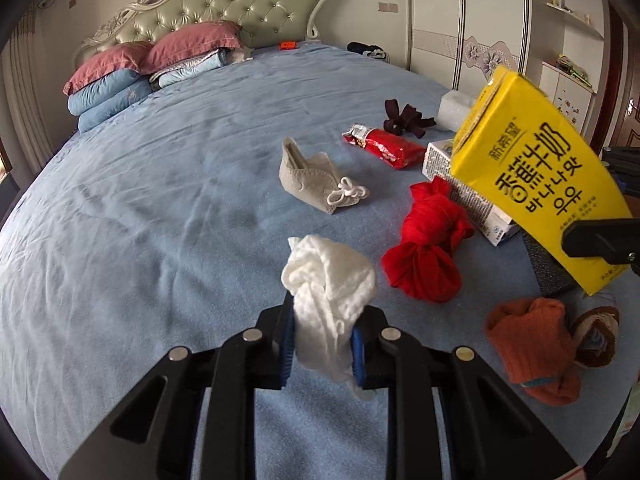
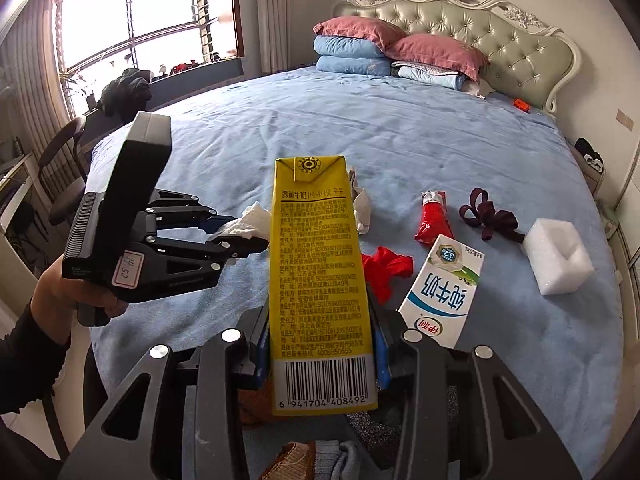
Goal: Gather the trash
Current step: 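Grasp the white tissue with the left gripper while the right holds the carton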
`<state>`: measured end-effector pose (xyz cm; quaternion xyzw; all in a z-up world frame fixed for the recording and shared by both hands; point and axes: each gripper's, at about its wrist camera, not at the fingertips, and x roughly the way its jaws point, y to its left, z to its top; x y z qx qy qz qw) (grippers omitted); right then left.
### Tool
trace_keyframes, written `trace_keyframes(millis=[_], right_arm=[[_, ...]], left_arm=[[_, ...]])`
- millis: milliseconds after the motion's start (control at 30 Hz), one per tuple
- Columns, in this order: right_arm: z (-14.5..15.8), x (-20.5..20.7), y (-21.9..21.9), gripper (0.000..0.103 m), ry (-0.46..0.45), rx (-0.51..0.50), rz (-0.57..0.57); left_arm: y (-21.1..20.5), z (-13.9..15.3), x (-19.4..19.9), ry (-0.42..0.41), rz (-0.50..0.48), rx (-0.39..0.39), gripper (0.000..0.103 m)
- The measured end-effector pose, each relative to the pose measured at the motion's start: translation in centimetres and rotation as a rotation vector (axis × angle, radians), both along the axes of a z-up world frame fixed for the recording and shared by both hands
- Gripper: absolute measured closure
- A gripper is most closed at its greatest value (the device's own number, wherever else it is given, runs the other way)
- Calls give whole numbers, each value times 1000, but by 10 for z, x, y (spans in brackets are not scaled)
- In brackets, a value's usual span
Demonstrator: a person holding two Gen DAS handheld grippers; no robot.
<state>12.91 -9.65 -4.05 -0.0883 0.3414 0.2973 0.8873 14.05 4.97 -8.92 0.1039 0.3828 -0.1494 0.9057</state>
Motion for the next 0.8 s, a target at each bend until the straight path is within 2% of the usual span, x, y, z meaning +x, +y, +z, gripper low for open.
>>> trace_keyframes(millis=[200,400,567,800], right_arm=[[11,-12,-30,65,-35,25,-46],[19,-35,-86,65,-79,51,-141],[21,-54,-144,65,-103,64,-253],[12,-86,-233,65,-116,72,-437]], left_arm=[[-30,36,-23,-87,-24,-39,80],[-84,57,-40,-128,-96,-69,80],[-146,61,-48,-131,-196,-90,80],[-250,49,-47,-65,-356,-100,79]])
